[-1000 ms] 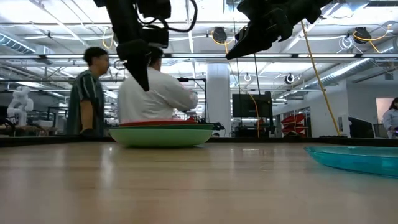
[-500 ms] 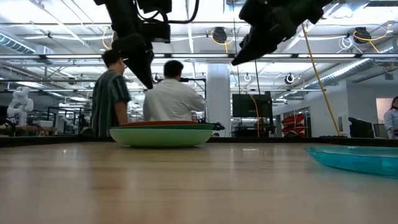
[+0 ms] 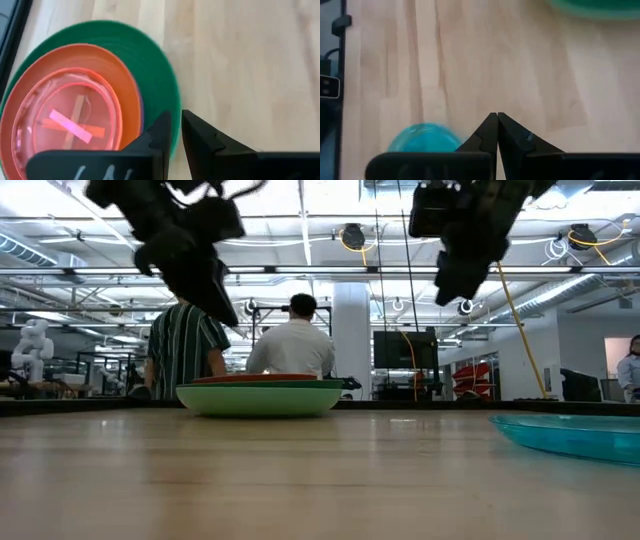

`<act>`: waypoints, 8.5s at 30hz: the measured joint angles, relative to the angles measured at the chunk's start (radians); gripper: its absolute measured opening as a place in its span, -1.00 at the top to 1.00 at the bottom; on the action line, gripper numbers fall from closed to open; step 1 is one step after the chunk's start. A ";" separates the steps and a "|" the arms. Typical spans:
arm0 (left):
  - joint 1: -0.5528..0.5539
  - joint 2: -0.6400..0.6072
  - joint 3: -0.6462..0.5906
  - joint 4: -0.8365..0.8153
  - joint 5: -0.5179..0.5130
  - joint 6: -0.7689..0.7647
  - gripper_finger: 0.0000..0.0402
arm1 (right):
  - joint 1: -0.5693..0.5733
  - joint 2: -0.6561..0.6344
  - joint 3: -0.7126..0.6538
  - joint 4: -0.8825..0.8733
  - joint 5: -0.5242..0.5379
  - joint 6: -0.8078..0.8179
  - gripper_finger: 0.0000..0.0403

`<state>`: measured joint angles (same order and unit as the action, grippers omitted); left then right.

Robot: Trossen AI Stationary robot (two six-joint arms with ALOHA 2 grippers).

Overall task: Stack plastic plates
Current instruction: Stack the blue plate on top of the pink plate, then adjust the stacked plates

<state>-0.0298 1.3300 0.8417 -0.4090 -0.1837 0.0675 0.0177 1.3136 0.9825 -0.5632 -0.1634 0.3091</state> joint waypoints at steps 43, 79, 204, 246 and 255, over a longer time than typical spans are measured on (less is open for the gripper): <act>-0.057 -0.339 -0.059 -0.103 -0.270 -0.076 0.74 | 0.357 0.279 0.001 -0.326 0.013 0.622 0.52; -0.057 -0.338 -0.059 -0.092 -0.269 -0.070 0.74 | 0.351 0.368 0.002 -0.183 0.111 0.452 0.65; -0.137 -0.670 -0.046 -0.307 -0.499 -0.203 0.74 | -0.481 0.698 0.533 0.402 -0.123 0.360 0.45; -0.295 -0.919 -0.441 0.183 -0.501 -0.248 0.74 | -0.208 -0.227 -0.536 1.067 -0.050 -0.242 0.41; -0.217 -0.750 -0.497 0.291 -0.549 -0.498 0.74 | -0.192 -0.372 -0.667 1.082 -0.012 -0.242 0.41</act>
<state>-0.2466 0.5797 0.3450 -0.1181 -0.7330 -0.4301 -0.1745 0.9413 0.3156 0.5187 -0.1753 0.0669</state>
